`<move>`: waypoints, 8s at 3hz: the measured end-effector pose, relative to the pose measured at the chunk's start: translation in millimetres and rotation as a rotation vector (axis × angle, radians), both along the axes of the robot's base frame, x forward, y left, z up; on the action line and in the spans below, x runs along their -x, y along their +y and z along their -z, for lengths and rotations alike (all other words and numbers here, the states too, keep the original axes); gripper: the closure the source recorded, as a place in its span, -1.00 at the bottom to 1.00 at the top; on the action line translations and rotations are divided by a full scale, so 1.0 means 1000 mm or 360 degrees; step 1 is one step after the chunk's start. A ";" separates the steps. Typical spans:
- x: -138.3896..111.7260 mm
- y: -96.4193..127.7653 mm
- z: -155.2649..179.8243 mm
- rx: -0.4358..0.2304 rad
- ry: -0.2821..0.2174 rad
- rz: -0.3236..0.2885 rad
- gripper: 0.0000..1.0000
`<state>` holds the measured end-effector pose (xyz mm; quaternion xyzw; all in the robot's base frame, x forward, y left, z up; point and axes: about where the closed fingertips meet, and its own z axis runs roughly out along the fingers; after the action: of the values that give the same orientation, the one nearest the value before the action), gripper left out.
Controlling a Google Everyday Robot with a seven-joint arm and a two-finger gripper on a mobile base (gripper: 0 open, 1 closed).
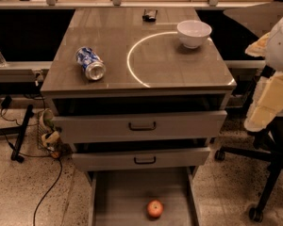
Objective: Pick apple from bottom drawer and place on counter
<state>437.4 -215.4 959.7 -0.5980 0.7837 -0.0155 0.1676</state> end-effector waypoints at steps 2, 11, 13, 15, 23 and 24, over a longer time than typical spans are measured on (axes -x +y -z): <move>0.011 0.023 0.127 -0.0327 0.0100 -0.0134 -1.00; -0.003 0.113 0.502 -0.0624 0.0132 -0.0370 -1.00; 0.011 0.102 0.593 -0.0671 0.0168 -0.0268 -1.00; 0.008 0.112 0.690 -0.0751 0.0104 -0.0198 -1.00; -0.037 0.139 0.829 -0.0852 0.0059 0.0241 0.45; -0.039 0.137 0.797 -0.0870 0.0057 0.0205 0.91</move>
Offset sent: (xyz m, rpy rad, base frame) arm -0.0121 0.0339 -0.1890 0.3053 0.0613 0.1523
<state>476.3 -78.6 162.8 -0.4798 0.7980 0.1963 0.3074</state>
